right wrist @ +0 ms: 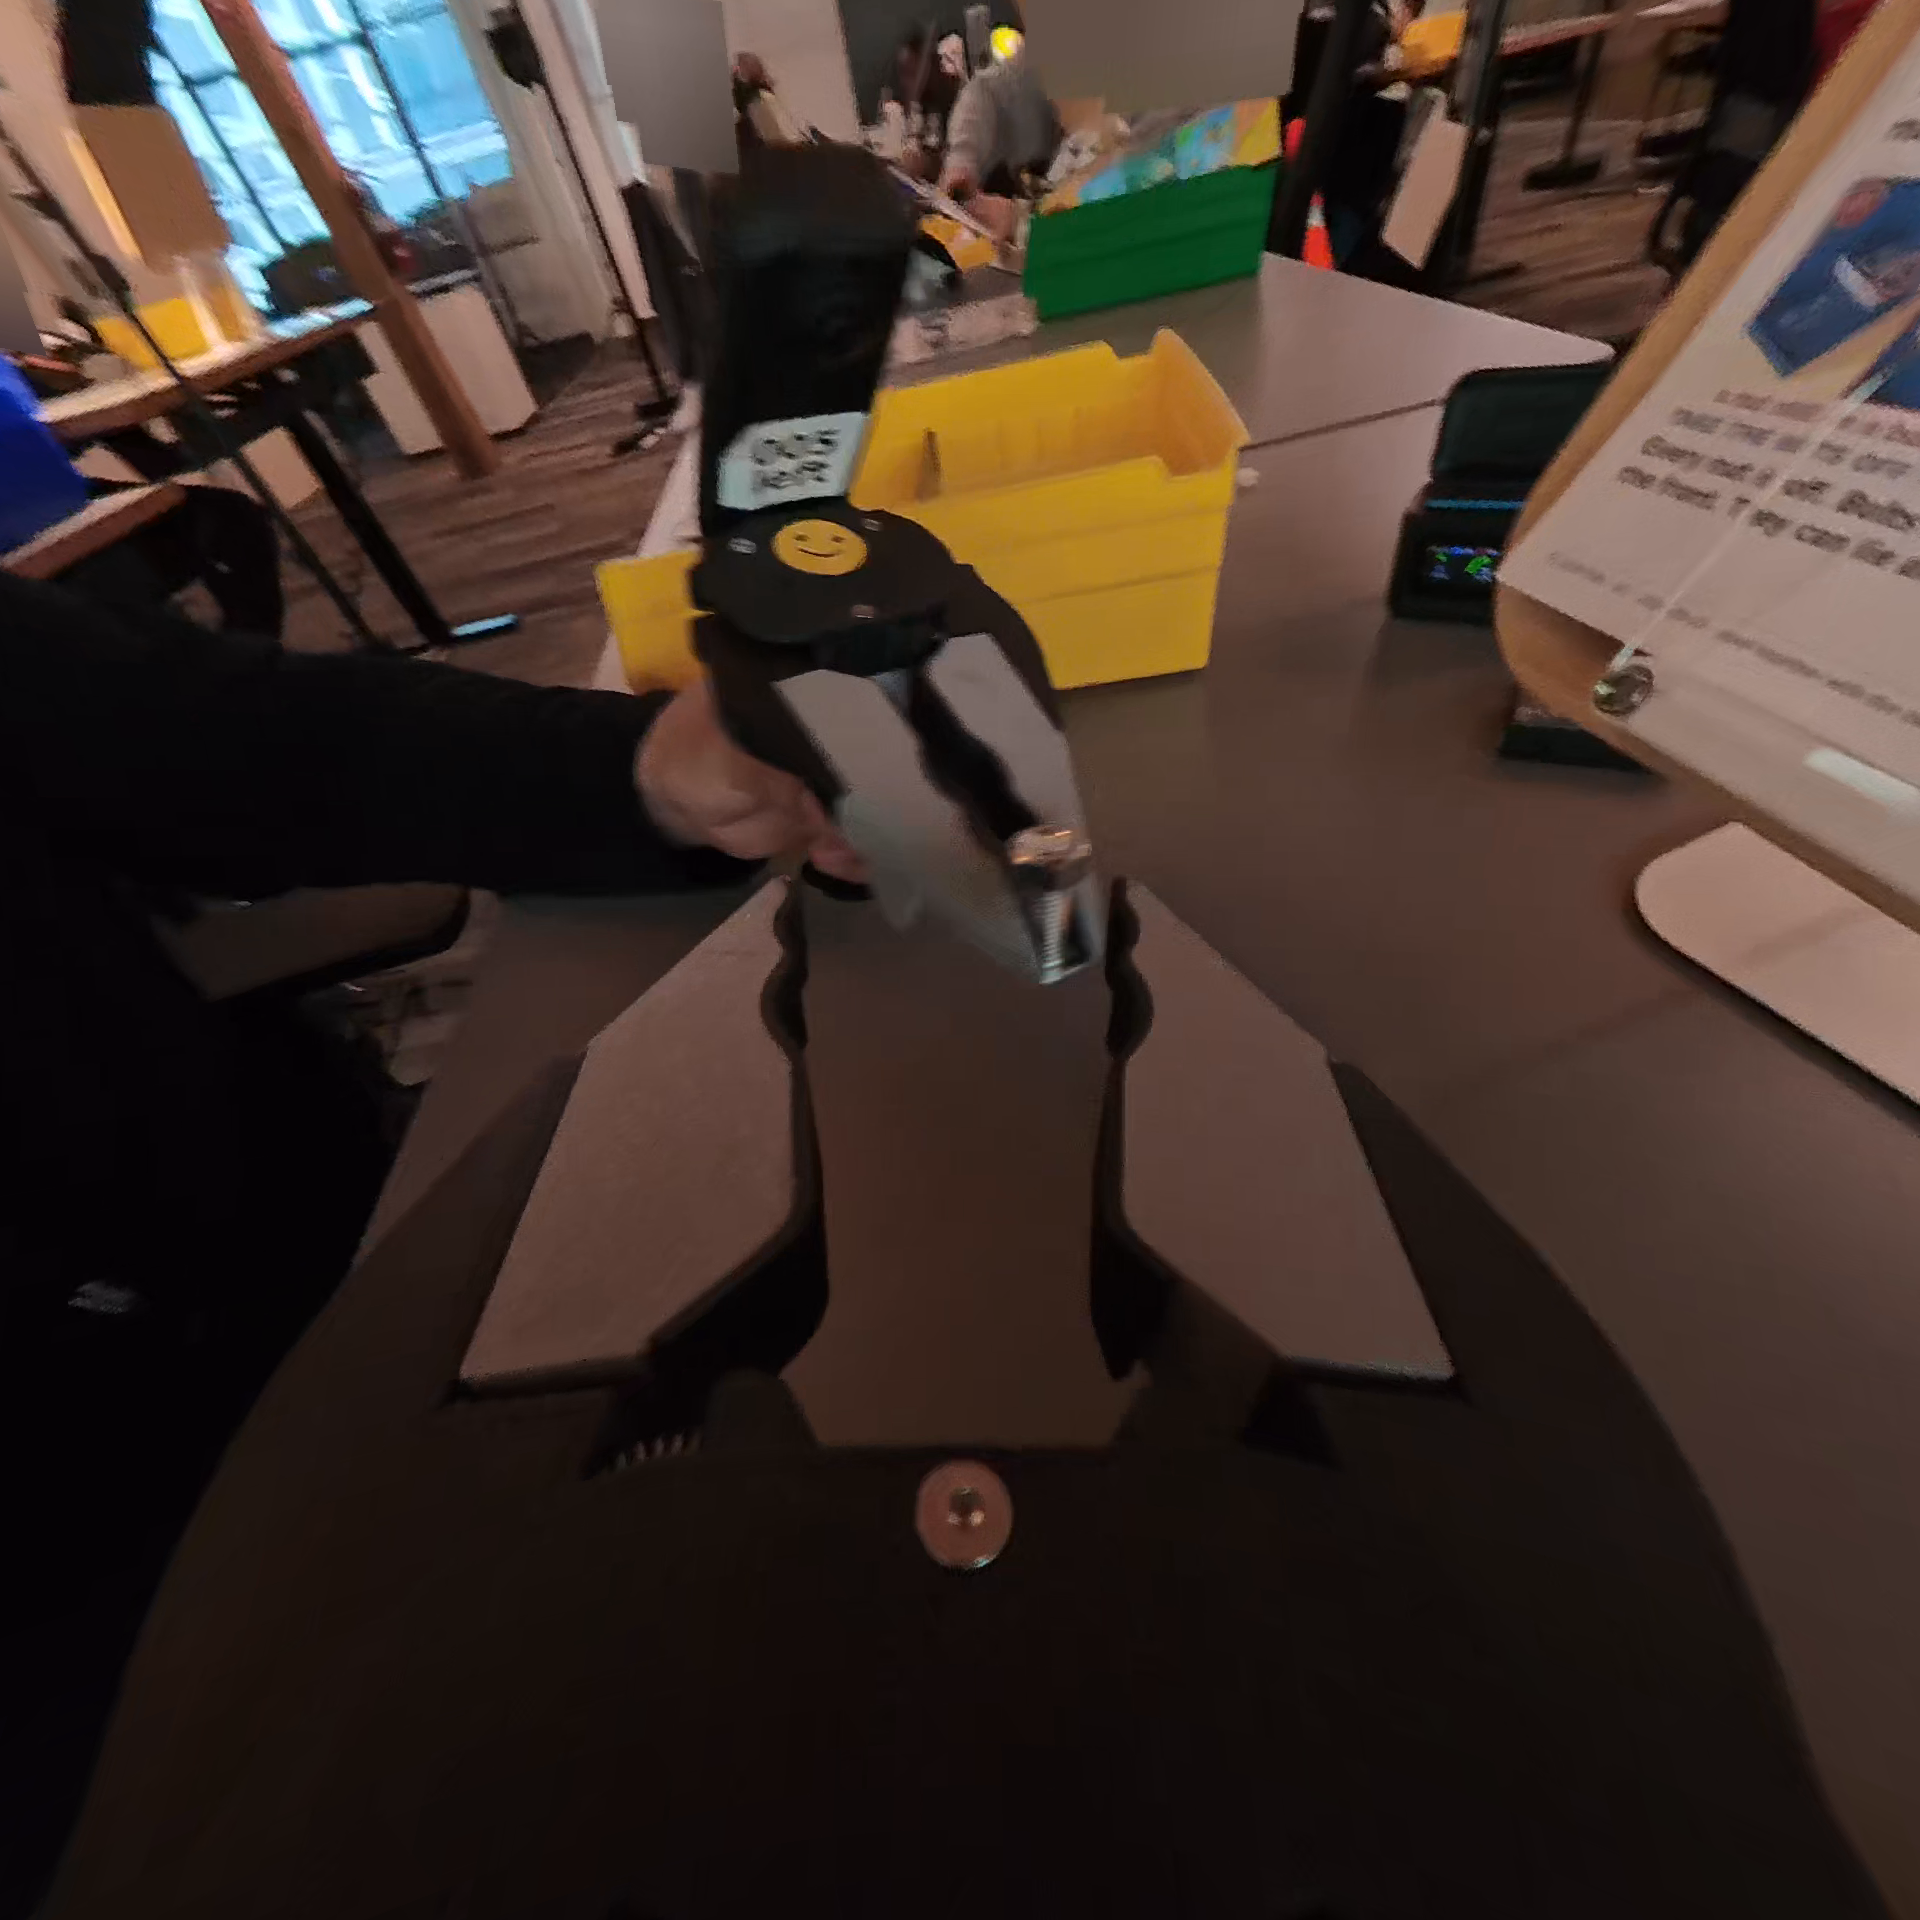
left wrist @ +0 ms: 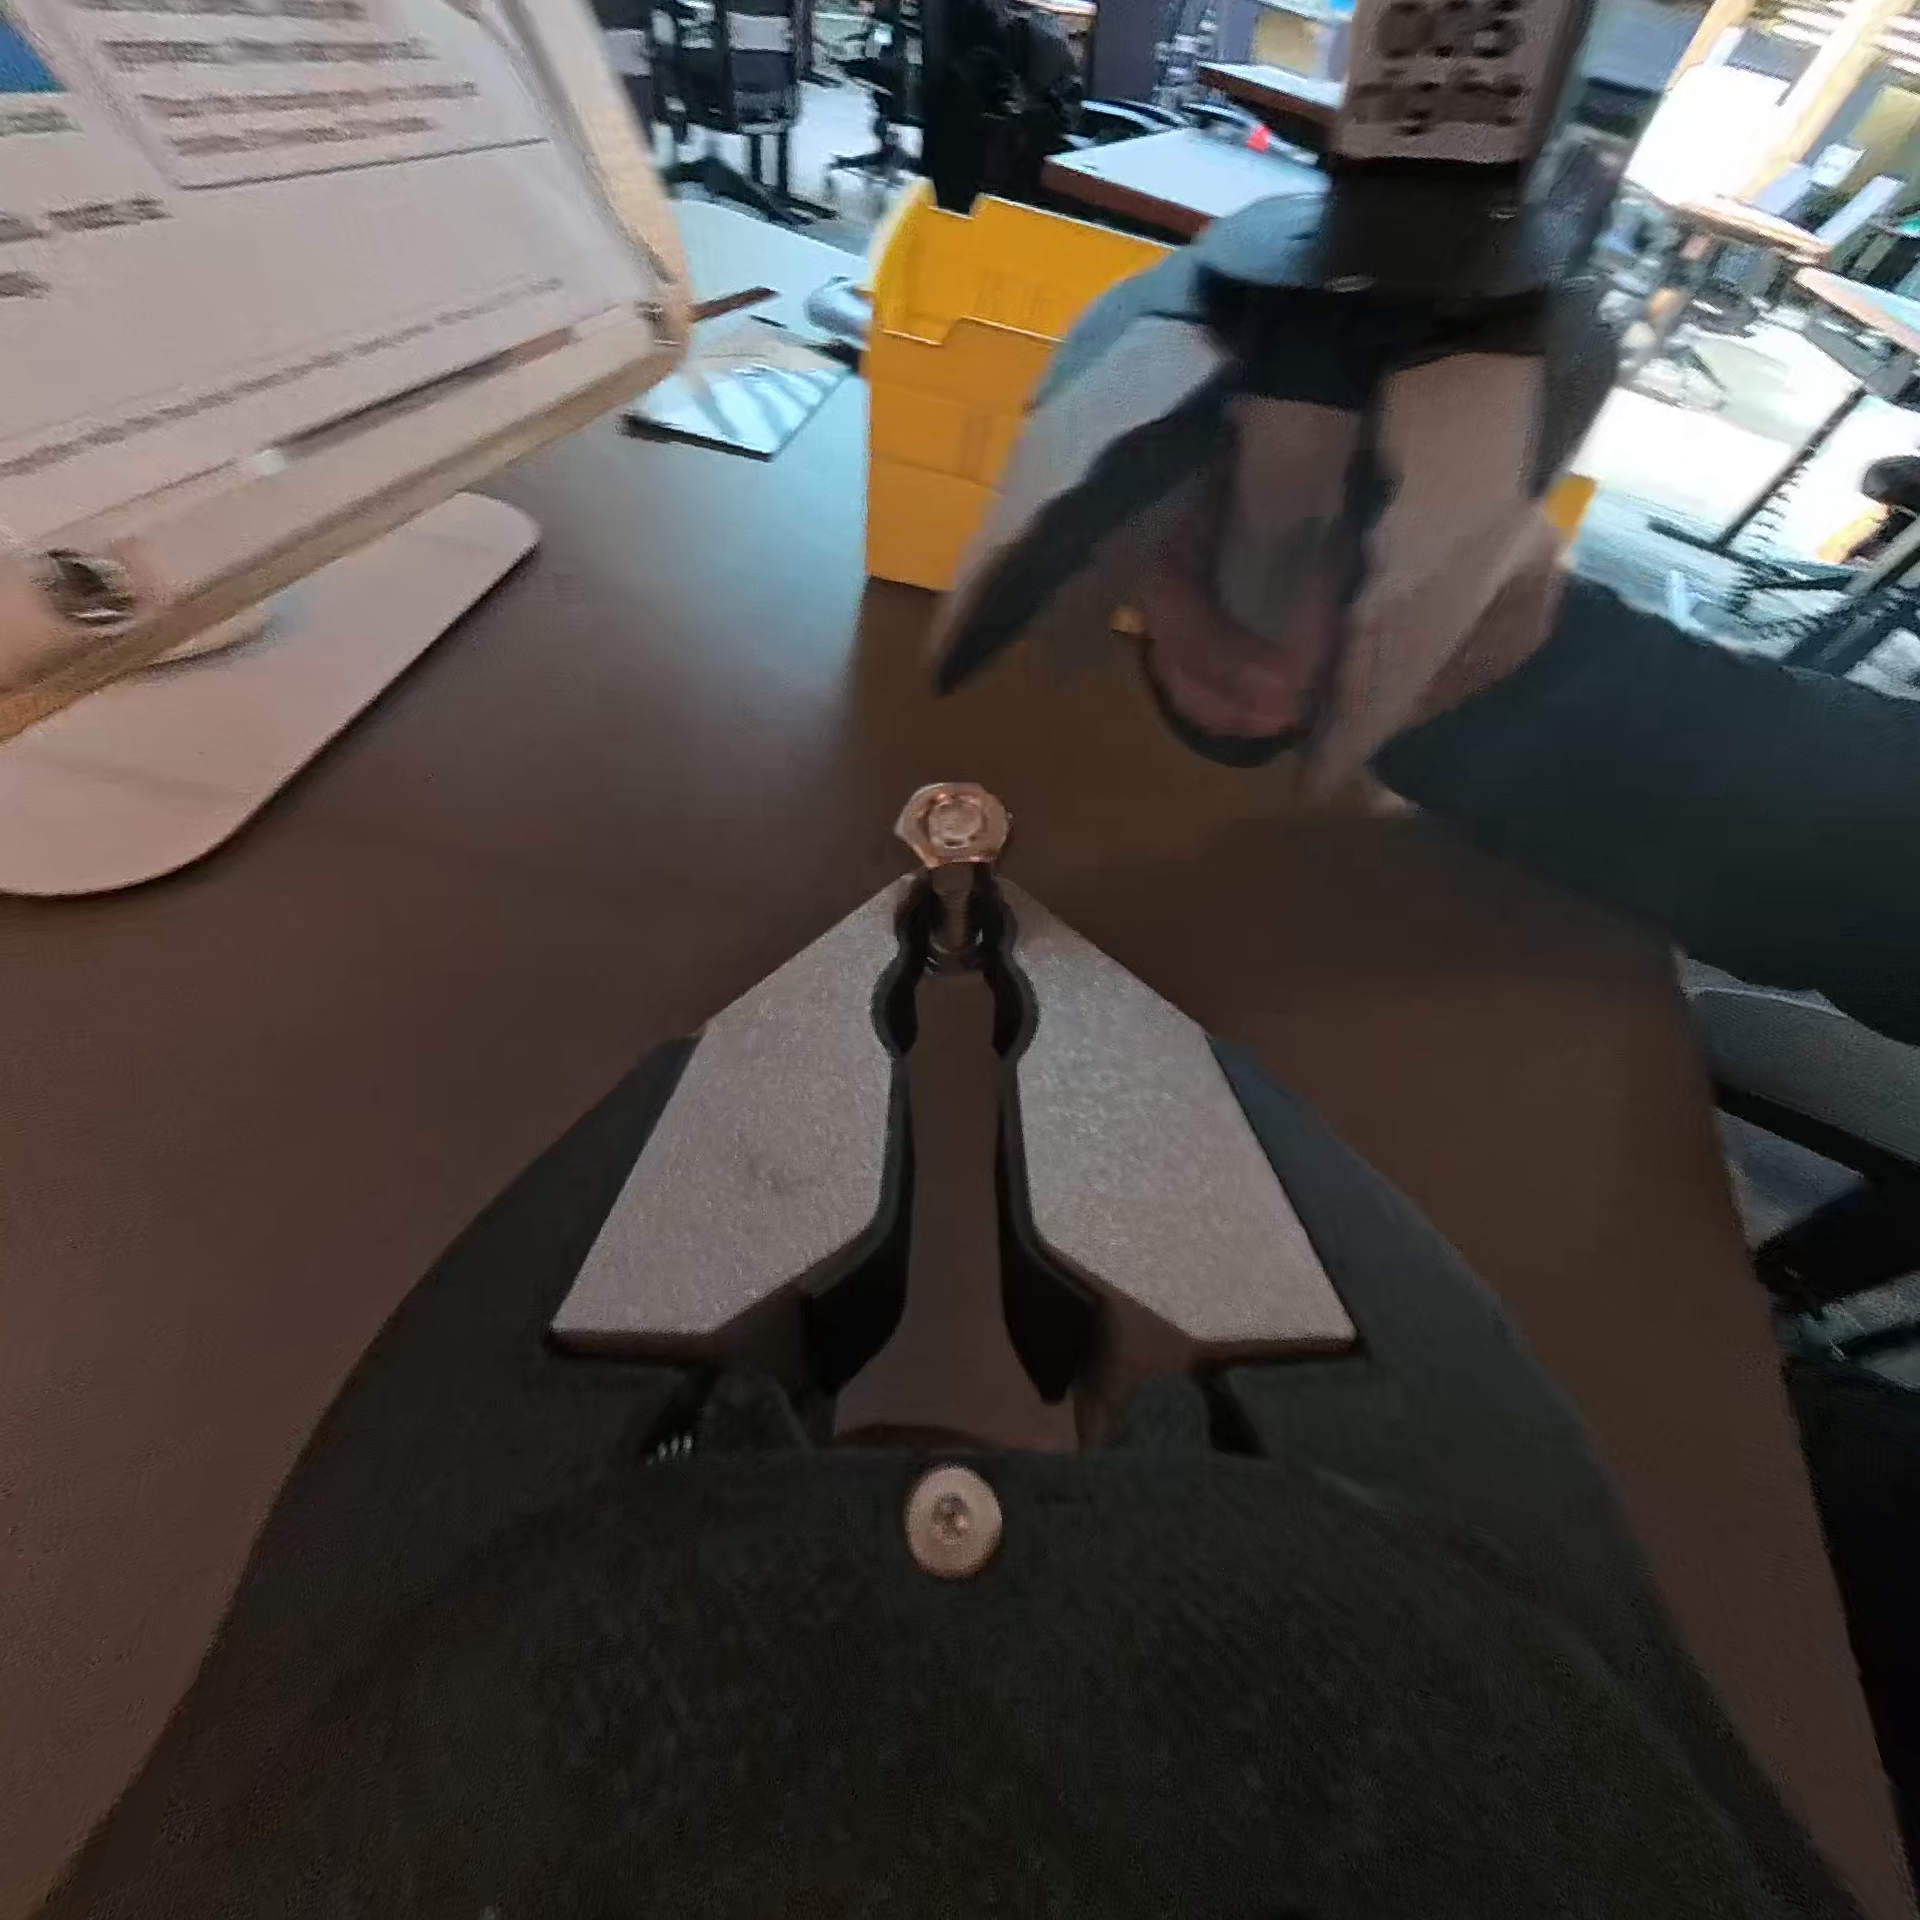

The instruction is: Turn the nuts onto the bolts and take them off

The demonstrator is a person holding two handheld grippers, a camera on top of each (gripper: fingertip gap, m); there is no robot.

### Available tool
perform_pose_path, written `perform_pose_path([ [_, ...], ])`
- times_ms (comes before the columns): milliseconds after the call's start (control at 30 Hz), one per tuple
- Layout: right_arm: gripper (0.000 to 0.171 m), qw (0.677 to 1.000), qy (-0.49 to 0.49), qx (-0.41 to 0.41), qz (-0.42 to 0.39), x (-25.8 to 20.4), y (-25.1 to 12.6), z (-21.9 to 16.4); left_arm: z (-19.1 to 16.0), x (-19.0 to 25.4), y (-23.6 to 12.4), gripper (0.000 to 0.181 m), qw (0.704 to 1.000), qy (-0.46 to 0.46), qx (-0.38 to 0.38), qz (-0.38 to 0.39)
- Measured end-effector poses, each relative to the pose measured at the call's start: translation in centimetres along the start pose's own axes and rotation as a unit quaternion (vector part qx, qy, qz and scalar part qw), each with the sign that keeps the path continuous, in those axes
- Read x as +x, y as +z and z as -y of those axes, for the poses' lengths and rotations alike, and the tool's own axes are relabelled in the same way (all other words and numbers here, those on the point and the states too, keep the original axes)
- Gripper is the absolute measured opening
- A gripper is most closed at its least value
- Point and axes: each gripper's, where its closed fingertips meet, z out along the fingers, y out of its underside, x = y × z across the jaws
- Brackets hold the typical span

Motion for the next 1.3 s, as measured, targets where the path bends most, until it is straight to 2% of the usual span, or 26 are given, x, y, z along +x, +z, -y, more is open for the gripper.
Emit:
perform_pose_path([
  [100, 0.059, 0.999, 0.002, -0.033, 0.016, -0.5, 1.2, -1.5, -0.4, 2.3, 1.1, 0.008, 0.999, 0.009, -0.012, -0.039],
  [167, 0.056, 0.997, 0.011, -0.057, 0.041, -1.4, 1.7, -2.3, -1.0, 1.4, 1.3, 0.008, 0.999, 0.017, -0.03, -0.019],
  [200, 0.059, 0.997, 0.009, -0.069, 0.03, -1.1, 1.7, -2.6, -1.2, 0.9, 1.1, 0.008, 0.999, 0.015, -0.033, -0.013],
  [267, 0.051, 0.997, -0.005, -0.077, 0.014, -0.7, 1.1, -2.7, -0.9, -0.3, 0.5, 0.008, 1.0, -0.007, -0.021, 0.004],
  [300, 0.029, 0.997, -0.007, -0.067, 0.03, -1.1, 0.7, -2.3, -0.7, -1.0, 0.2, 0.008, 1.0, -0.018, -0.016, 0.017],
  [333, 0.027, 0.998, -0.002, -0.046, 0.038, -1.3, 0.4, -1.6, -0.5, -1.4, -0.2, 0.008, 0.999, -0.028, -0.009, 0.015],
  [433, 0.037, 0.999, 0.011, -0.023, 0.02, -0.3, 0.1, -0.9, 0.1, -0.7, -0.4, 0.008, 0.999, -0.045, 0.009, -0.019],
  [600, 0.035, 0.999, -0.004, -0.04, -0.018, 0.7, 0.6, -1.7, -0.4, 1.3, 0.4, 0.008, 0.999, -0.02, -0.01, -0.048],
  [767, 0.032, 0.999, -0.01, -0.045, -0.012, 0.4, 0.9, -1.9, -0.7, 2.4, 0.8, 0.008, 0.997, -0.012, -0.02, -0.069],
  [867, 0.014, 0.999, -0.007, -0.051, 0.003, -0.1, 1.1, -2.1, -0.8, 2.7, 0.9, 0.008, 0.997, -0.005, -0.024, -0.074],
  [1033, 0.014, 0.998, -0.01, -0.059, -0.012, 0.1, 0.9, -2.0, -0.5, 2.5, 0.9, 0.008, 0.998, -0.01, -0.015, -0.068],
  [1200, 0.014, 0.999, 0.01, -0.041, -0.012, 0.5, 0.4, -1.5, -0.3, 1.8, 0.6, 0.033, 0.996, -0.044, -0.013, -0.073],
  [1300, 0.014, 0.999, 0.018, -0.027, -0.006, 0.4, 0.4, -1.1, -0.8, 1.7, 0.8, 0.035, 0.996, -0.041, -0.025, -0.071],
])
